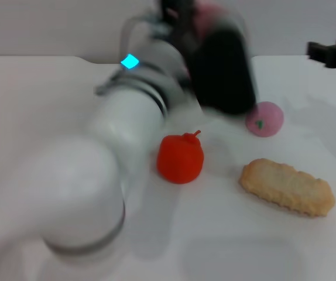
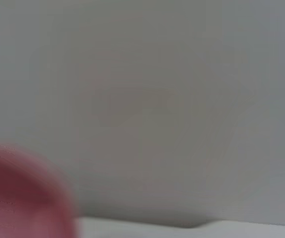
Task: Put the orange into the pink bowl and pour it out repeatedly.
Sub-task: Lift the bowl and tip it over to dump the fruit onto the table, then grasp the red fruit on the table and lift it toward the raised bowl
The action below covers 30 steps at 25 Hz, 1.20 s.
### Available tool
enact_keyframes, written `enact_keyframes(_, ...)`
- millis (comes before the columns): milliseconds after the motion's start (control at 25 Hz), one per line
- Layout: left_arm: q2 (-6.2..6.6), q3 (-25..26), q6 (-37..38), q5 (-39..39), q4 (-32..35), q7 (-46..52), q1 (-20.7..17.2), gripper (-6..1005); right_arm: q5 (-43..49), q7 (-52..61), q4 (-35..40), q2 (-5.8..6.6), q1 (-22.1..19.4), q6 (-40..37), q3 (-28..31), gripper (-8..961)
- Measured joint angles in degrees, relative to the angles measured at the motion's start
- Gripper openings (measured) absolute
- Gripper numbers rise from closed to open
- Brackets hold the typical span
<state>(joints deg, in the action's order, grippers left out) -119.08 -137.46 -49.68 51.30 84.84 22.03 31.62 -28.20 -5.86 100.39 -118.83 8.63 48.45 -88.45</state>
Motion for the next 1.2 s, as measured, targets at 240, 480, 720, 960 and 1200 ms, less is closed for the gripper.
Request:
enact_keyframes(240, 0.53, 21.15, -16.76, -24.85, 4.26, -2.77, 3.03, 43, -2.85, -3.68, -3.59, -0.06, 4.17, -1.03, -8.99, 590)
enact_keyframes(480, 0.90, 40.54, -22.50, -42.84, 3.43, -10.28, 0.55, 43, -3.71, -1.08, -17.08, -0.29, 13.01, -3.45, -17.61, 712)
enact_keyframes(720, 1.04, 44.81, -21.95, -47.48, 3.47, -13.11, -2.03, 43, -7.27, 0.19, -25.74, -0.30, 18.87, -6.20, -21.79, 731)
enact_keyframes(960, 1.05, 44.58, -22.00, -47.77, 2.44, -13.50, -1.68, 43, -8.58, 0.21, -29.69, -0.32, 21.21, -6.82, -22.27, 730)
enact_keyframes(1200, 1.02, 44.37, -22.06, -47.86, 2.16, -13.66, -1.06, 43, -14.00, -1.54, -35.60, -0.41, 23.87, -7.83, -22.62, 731)
